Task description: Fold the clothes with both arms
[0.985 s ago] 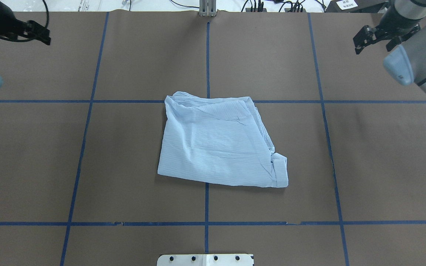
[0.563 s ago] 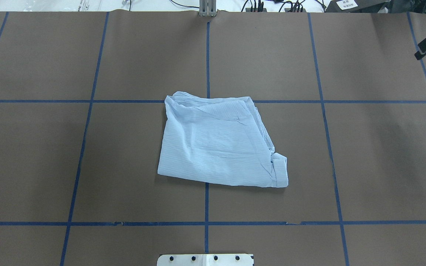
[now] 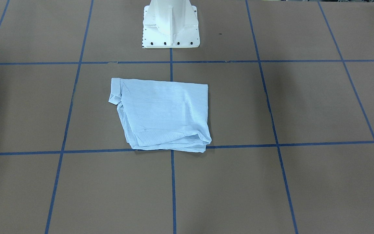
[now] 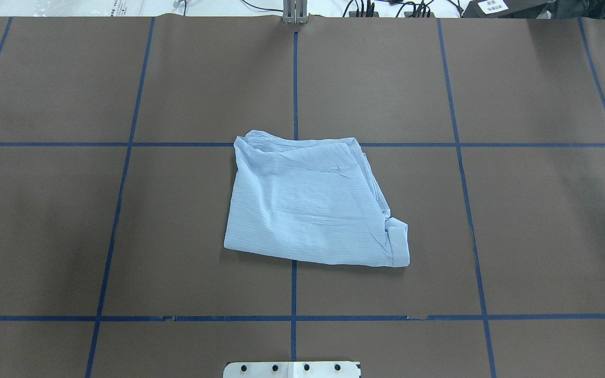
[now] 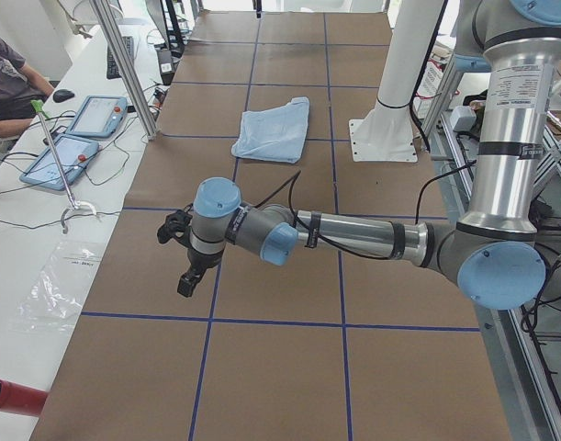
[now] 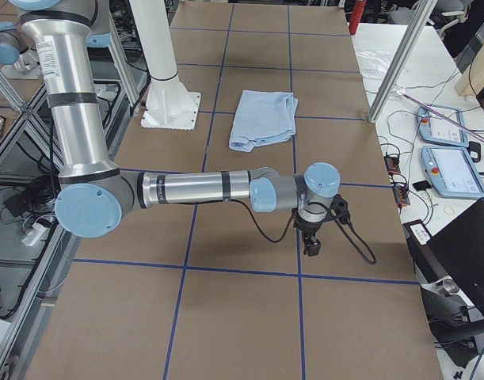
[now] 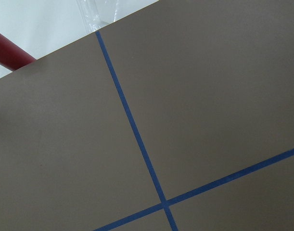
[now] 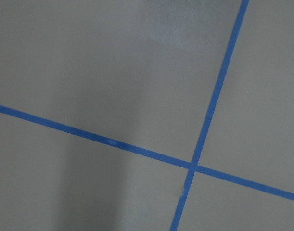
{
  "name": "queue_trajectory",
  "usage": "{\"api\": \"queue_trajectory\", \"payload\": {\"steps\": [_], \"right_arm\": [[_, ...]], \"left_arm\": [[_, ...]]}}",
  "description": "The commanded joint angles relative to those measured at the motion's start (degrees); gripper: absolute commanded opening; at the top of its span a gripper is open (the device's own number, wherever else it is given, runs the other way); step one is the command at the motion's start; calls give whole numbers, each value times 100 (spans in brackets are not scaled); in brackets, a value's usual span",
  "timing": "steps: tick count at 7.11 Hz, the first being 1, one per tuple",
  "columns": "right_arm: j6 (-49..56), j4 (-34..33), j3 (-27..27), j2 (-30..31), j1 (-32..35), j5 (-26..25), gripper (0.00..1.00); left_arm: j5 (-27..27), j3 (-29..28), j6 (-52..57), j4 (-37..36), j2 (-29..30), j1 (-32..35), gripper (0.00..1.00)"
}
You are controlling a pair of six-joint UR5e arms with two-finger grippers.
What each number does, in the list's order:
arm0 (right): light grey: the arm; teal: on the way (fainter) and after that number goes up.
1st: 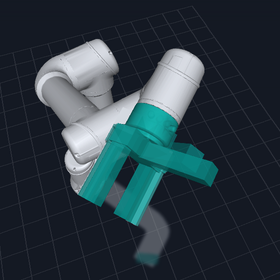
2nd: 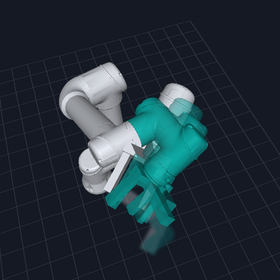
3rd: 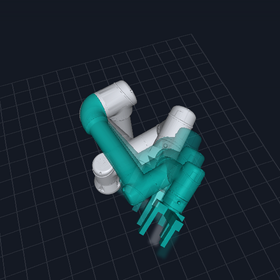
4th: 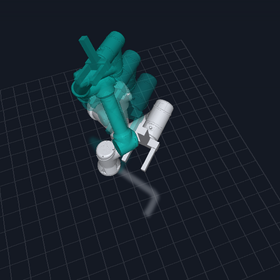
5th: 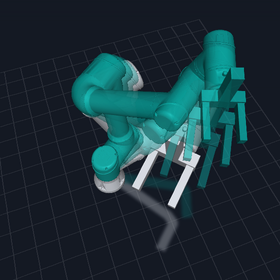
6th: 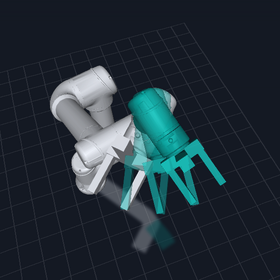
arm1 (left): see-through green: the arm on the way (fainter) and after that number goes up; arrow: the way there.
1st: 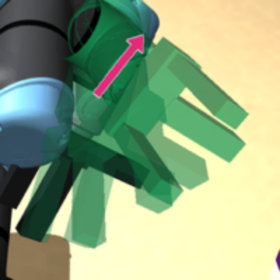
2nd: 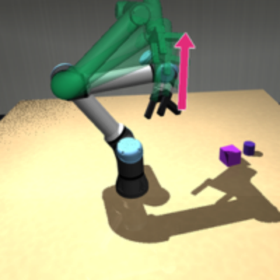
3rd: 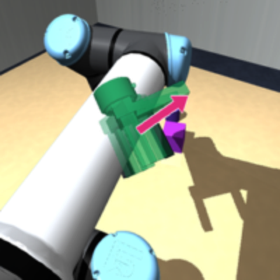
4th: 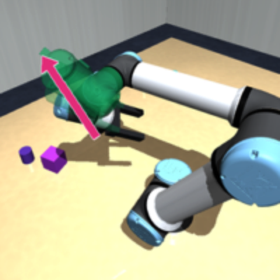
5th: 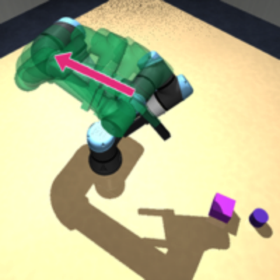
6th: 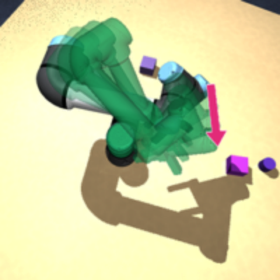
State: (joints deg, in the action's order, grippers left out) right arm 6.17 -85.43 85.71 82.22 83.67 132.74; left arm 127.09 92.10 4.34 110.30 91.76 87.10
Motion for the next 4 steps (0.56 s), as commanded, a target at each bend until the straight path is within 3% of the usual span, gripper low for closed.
{"api": "queue_trajectory", "payload": {"steps": [1,4], "right_arm": [[-333,246,25,224,114,-3,100],[-1135,194,113,233,141,76,100]], "left_arm": [[0,-25,6,-95,-219,26,100],[114,132,6,-1507,-220,17,100]]}}
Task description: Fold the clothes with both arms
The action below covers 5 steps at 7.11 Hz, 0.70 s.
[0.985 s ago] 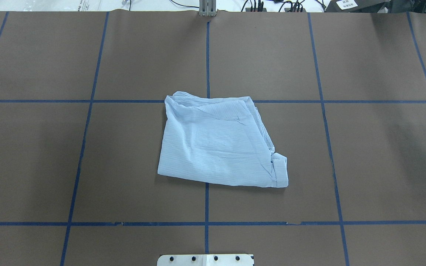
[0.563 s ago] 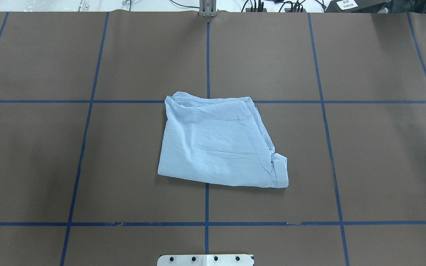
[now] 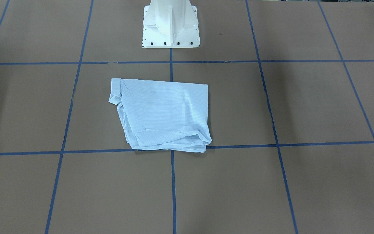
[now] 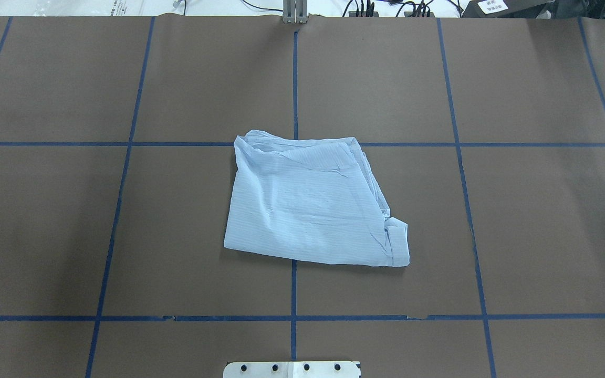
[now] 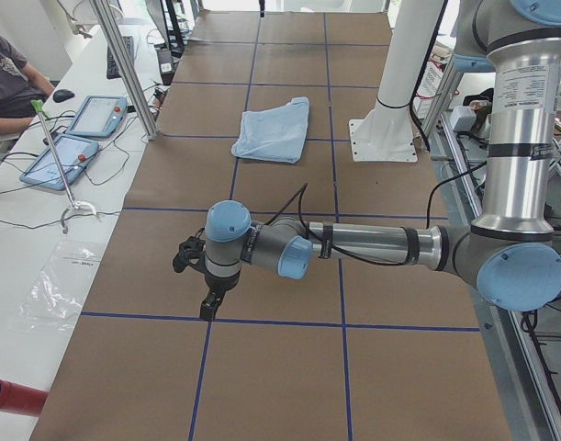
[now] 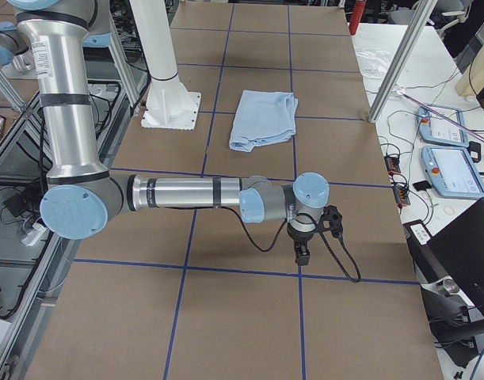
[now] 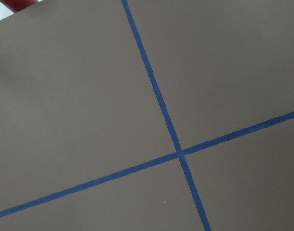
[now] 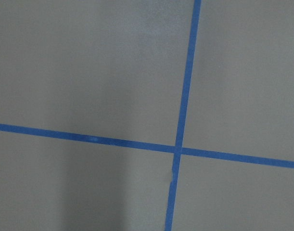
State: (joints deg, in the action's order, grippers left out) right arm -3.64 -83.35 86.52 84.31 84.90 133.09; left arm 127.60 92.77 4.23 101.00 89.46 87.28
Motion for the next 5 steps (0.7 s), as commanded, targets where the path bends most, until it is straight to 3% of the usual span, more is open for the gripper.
{"api": "queue_trajectory", "payload": {"steps": [1,3,5], "right_arm": [[-155,-310,75,-11,148,68,100],[-155,-1171,425,32,359,383,100],[-146,-1123,523,408,483,446,100]], "left_arm": [[472,136,8,-947,1,-1,100],[608,224,-1,-1047,-34,-1,100],[608,303,-1,-1047,-34,-1,100]]}}
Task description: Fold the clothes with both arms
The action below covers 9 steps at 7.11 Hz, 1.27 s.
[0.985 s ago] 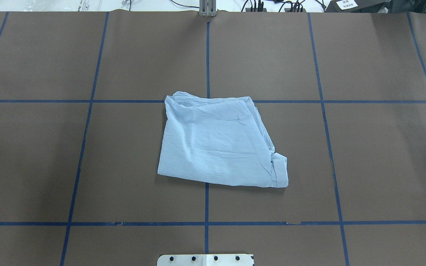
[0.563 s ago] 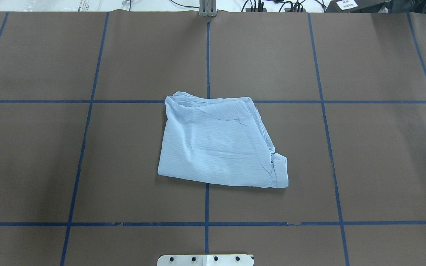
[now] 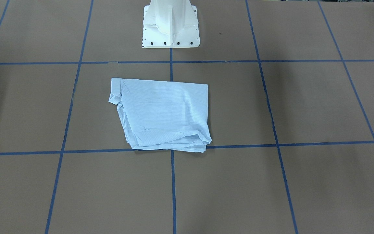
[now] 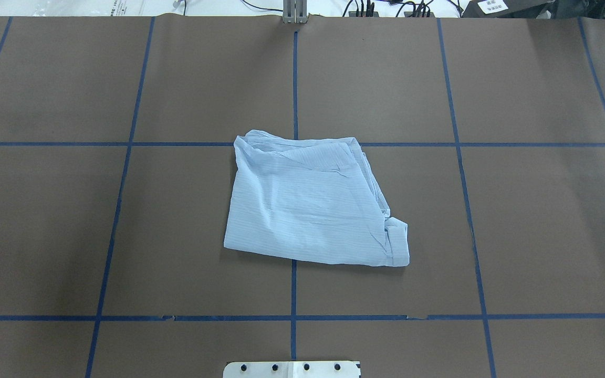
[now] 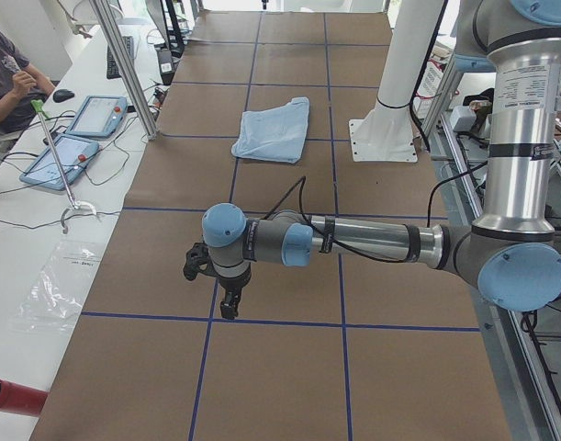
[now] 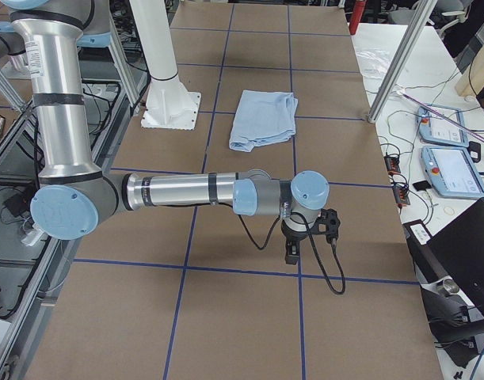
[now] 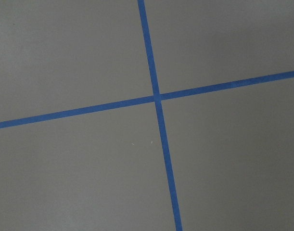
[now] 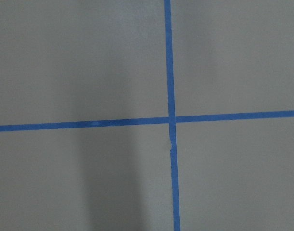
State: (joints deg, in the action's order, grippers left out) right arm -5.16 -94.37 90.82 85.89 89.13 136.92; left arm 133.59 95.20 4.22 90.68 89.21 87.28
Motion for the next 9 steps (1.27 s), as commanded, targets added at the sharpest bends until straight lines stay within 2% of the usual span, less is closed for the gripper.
{"api": "queue_trajectory", "payload": {"steps": [1,3,9], "right_arm": [[15,-11,277,505,104,19,100],[6,-11,314,744,254,45,100],[24,-3,323,745,254,-17,100]], "left_arm": [[10,113,-1,-24,-18,9,100],[1,104,-1,-15,-26,9,100],[18,122,-1,-15,-53,9,100]]}}
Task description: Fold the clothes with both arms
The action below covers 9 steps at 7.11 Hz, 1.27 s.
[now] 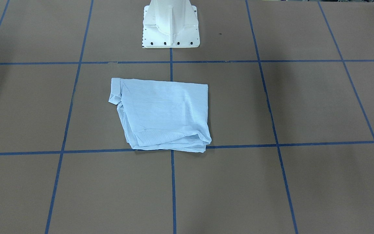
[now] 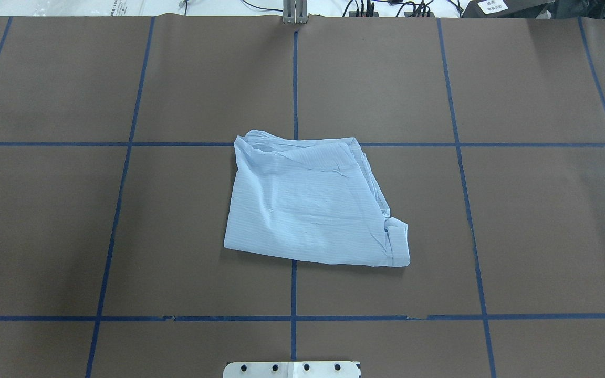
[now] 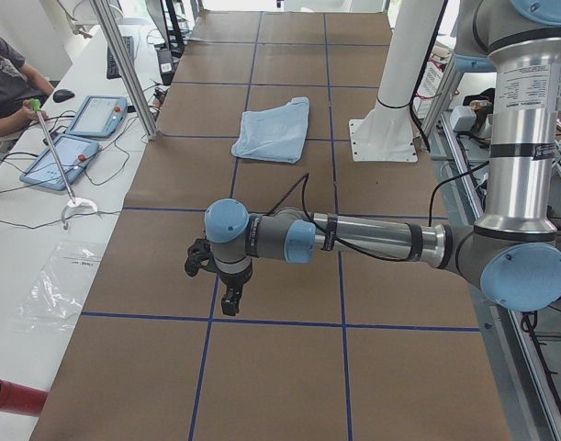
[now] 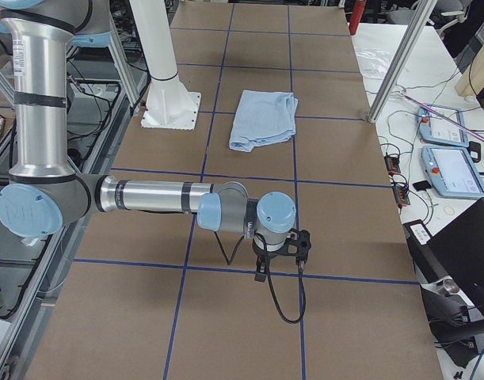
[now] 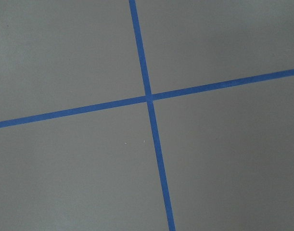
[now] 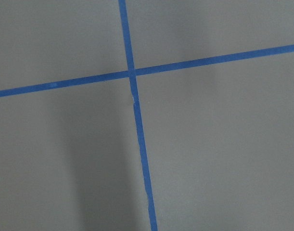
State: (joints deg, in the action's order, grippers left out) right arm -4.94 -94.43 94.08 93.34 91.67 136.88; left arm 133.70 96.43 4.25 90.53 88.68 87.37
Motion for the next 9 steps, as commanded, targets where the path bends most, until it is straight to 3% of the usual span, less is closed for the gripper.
{"api": "queue_trajectory", "payload": {"steps": [1,3,9], "right_arm": [[1,3,-3,0,0,-56,100],[1,3,-12,0,0,-100,100],[10,3,-12,-17,0,-188,100]], "left_arm": [[15,-1,-64,-9,0,-1,100],[24,60,-574,0,0,-1,100],[33,60,-575,0,8,-1,100]]}}
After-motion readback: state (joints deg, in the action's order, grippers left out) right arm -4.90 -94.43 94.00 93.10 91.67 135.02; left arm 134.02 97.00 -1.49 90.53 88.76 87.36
